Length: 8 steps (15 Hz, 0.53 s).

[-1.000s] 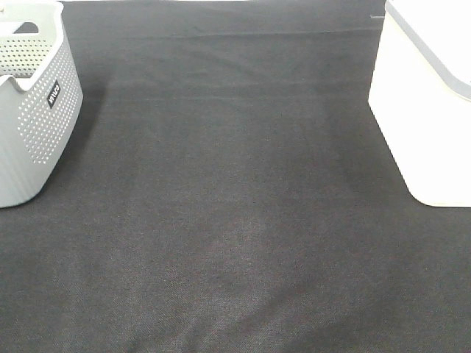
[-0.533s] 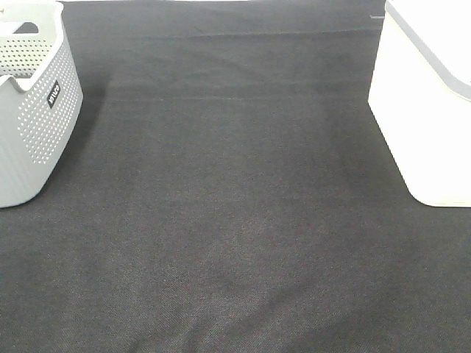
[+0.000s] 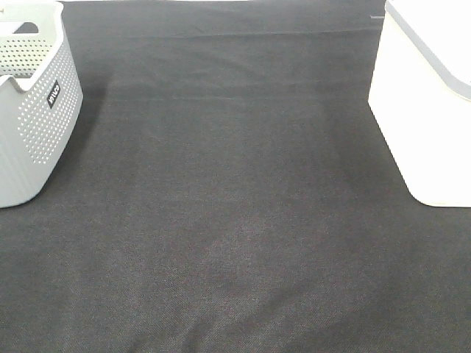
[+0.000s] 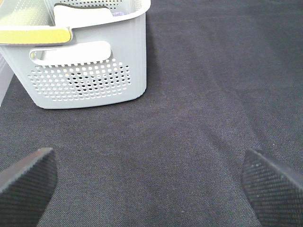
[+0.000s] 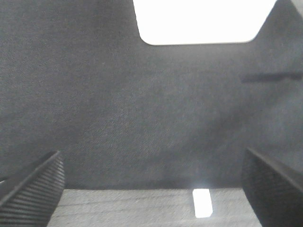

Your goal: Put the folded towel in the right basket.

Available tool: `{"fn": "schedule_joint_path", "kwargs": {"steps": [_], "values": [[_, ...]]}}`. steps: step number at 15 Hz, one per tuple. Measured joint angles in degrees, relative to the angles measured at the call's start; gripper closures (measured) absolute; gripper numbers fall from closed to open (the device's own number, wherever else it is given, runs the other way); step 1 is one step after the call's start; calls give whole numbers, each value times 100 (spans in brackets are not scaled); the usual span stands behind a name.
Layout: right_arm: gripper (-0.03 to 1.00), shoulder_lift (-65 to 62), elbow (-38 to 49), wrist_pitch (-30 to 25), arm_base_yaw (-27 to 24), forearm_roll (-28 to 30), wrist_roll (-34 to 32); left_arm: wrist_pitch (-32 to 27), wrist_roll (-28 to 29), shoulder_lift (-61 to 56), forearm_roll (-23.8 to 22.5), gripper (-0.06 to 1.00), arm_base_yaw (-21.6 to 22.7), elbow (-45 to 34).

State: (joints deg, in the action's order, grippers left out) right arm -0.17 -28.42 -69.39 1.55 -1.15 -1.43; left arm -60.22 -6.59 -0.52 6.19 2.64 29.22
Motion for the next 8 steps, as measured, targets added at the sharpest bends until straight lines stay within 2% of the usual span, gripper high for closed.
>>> {"fn": "schedule_joint_path", "kwargs": {"steps": [2, 8], "values": [[0, 0, 189, 476, 0, 166, 264, 0, 0, 0, 0, -5, 0, 0], [0, 0, 235, 607, 0, 235, 292, 0, 0, 0, 0, -5, 0, 0]]}}
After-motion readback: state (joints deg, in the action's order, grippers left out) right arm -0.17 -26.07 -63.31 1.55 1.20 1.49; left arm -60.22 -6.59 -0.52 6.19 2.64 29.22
